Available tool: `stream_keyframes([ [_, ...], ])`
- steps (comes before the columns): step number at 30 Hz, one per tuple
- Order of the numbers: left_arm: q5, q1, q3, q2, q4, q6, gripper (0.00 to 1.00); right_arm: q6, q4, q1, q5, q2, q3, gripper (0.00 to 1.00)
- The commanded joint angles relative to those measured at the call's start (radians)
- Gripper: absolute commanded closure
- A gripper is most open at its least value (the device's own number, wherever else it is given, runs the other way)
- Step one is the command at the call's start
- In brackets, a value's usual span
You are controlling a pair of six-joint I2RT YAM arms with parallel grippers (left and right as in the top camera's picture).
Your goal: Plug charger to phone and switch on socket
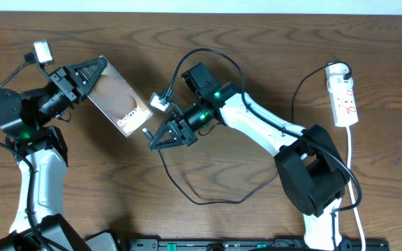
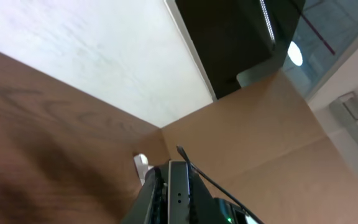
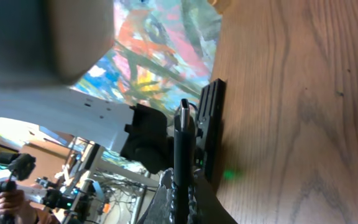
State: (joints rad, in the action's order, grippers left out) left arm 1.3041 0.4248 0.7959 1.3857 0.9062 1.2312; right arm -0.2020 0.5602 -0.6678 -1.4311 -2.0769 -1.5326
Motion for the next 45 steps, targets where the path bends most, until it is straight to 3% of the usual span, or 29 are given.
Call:
stream_keyframes([
  [1,-0.03,0.019,0.013,-0.007,0.025,0.027,0.93,-0.013,-0.004,0.016,-0.13,-0.011,-0.014,0.98],
  [11,0.048,0.027,0.013,-0.005,0.029,0.023,0.92,-0.016,-0.026,0.007,-0.131,-0.011,-0.014,0.96],
  [36,0.057,0.027,0.013,0.002,0.076,0.0,0.93,-0.013,-0.085,-0.033,-0.13,-0.011,-0.014,0.96],
  [45,0.057,0.027,0.013,0.002,0.076,0.001,0.93,0.103,-0.086,-0.023,-0.018,-0.011,-0.014,0.99],
])
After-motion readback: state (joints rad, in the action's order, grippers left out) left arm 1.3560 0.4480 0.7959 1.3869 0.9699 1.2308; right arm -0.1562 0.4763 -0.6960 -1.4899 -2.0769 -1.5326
